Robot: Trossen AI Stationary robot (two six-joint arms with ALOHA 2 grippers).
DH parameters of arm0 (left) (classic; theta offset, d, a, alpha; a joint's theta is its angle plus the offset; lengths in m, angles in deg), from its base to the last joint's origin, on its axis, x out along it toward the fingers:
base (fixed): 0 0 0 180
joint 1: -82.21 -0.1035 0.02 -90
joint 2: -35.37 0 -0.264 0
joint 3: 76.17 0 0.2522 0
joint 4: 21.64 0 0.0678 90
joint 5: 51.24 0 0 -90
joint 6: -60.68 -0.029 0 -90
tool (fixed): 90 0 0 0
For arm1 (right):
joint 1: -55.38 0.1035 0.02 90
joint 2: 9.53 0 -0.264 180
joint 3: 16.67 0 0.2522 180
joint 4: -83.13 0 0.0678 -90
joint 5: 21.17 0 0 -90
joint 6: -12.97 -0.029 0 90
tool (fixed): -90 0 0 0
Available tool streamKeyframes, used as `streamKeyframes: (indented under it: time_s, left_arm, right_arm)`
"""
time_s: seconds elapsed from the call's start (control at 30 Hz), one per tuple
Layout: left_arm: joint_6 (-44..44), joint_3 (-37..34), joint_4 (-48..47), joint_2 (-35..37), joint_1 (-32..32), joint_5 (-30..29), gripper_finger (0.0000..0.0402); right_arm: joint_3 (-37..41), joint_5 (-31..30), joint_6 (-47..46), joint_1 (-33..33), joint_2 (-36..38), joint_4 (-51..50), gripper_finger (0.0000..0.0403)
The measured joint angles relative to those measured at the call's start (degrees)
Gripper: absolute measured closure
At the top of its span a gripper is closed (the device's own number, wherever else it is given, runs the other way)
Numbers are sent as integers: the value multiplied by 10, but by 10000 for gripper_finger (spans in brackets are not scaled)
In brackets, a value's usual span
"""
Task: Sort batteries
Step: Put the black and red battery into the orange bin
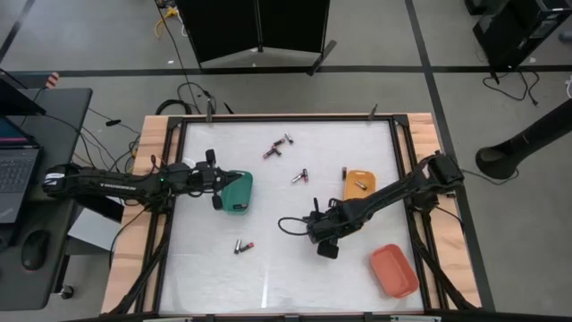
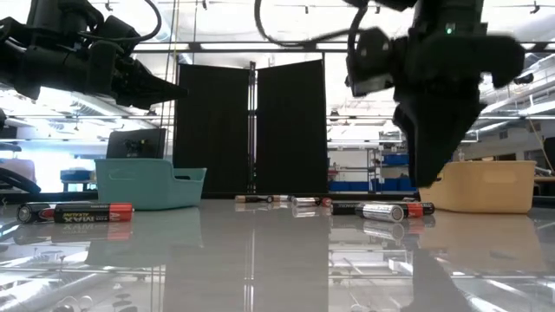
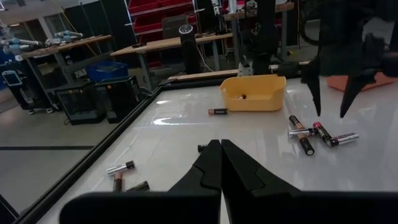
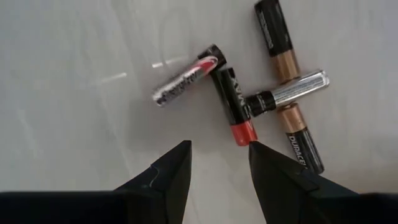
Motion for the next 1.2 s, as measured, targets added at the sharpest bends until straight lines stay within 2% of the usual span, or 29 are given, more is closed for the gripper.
streamKeyframes:
  time_s: [0.7,0.87,1.2]
  left_arm:
    - [0,0,-5,0,0,0,396]
    - [0,0,-5,0,0,0,396]
    - [0,0,-5,0,0,0,396]
  right_arm:
    - [1,12,56,-23,-35,14,245]
    - [1,13,56,-23,-45,12,266]
    - [2,19,64,-23,-46,10,345]
